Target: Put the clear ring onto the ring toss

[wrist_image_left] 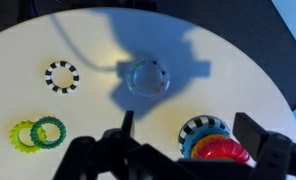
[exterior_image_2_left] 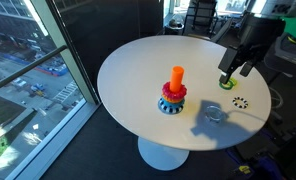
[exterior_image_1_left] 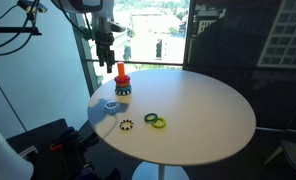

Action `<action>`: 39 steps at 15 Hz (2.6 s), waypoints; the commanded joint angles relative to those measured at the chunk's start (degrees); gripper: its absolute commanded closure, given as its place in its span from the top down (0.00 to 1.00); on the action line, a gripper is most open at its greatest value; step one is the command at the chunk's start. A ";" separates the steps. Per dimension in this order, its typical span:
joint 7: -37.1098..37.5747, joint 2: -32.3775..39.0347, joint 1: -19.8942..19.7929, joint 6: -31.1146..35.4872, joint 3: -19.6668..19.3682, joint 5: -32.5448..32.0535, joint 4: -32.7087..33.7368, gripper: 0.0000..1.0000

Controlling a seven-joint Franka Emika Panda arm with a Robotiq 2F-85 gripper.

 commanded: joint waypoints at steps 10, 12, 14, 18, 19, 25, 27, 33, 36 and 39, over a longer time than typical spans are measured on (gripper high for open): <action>5.88 4.22 -0.72 8.48 0.45 -14.90 -2.72 1.00; 7.51 5.32 -0.69 12.24 0.37 -16.67 -4.01 1.00; 8.53 6.47 -0.63 16.15 0.24 -17.81 -5.38 1.00; 6.59 9.31 -0.44 22.76 -0.69 -15.39 -7.76 1.00; 6.16 10.11 -0.49 24.05 -1.00 -14.95 -8.23 1.00; 6.48 14.39 -0.75 27.18 -2.83 -14.79 -9.06 1.00; 6.20 15.52 -0.59 27.28 -3.24 -14.33 -8.83 1.00; 6.61 15.70 -0.05 26.37 -3.46 -15.11 -8.84 1.00; 7.11 17.09 -0.17 24.30 -3.76 -15.40 -7.94 1.00; 7.43 17.92 -0.18 24.15 -4.25 -15.51 -7.95 1.00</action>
